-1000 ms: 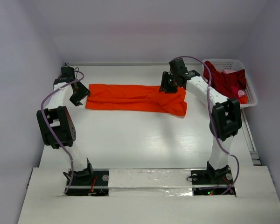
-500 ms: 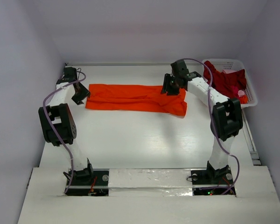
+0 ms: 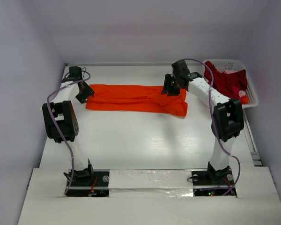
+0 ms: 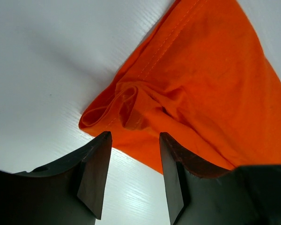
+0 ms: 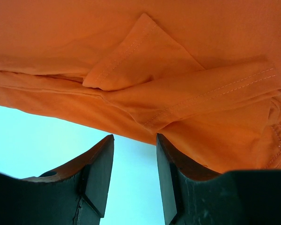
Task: Fold and stack the t-shirts
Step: Fold the tshirt
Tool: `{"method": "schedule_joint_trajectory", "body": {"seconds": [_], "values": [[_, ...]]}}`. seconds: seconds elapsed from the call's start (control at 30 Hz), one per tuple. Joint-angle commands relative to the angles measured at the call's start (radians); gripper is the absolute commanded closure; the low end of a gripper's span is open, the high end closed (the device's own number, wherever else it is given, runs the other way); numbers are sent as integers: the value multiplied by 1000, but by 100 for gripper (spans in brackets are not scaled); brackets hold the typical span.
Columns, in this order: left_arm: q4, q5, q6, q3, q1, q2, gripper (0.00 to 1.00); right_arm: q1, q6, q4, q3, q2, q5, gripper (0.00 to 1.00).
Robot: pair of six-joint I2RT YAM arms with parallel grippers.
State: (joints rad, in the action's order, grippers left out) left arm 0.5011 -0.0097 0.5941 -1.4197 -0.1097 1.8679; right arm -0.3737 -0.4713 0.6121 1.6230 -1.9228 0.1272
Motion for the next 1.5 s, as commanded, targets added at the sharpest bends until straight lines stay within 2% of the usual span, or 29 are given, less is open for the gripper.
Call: {"method": "schedule_joint_trajectory", "body": {"seconds": [0.0, 0.4, 0.57, 0.7, 0.73, 0.8, 0.83, 1.03, 1.47], "values": [[-13, -21, 15, -50, 4, 7, 58, -2, 3, -49, -2, 53, 14, 53], [-1, -69, 19, -81, 13, 40, 59, -2, 7, -46, 9, 50, 12, 53], [-6, -76, 19, -71, 13, 46, 62, -2, 7, -49, 5, 47, 14, 53], [-4, -84, 19, -70, 13, 48, 68, -2, 7, -51, 6, 47, 15, 53], [-4, -84, 19, -71, 13, 48, 74, -2, 7, -49, 8, 45, 15, 53], [-3, -82, 21, -73, 13, 50, 78, -2, 7, -48, 11, 42, 15, 53], [-3, -82, 21, -74, 13, 53, 85, -2, 7, -48, 12, 41, 15, 53], [7, -84, 24, -87, 13, 68, 100, -2, 8, -41, 21, 36, 15, 53], [24, -65, 50, -134, 13, 105, 100, -2, 10, -40, 15, 39, 22, 53]]}}
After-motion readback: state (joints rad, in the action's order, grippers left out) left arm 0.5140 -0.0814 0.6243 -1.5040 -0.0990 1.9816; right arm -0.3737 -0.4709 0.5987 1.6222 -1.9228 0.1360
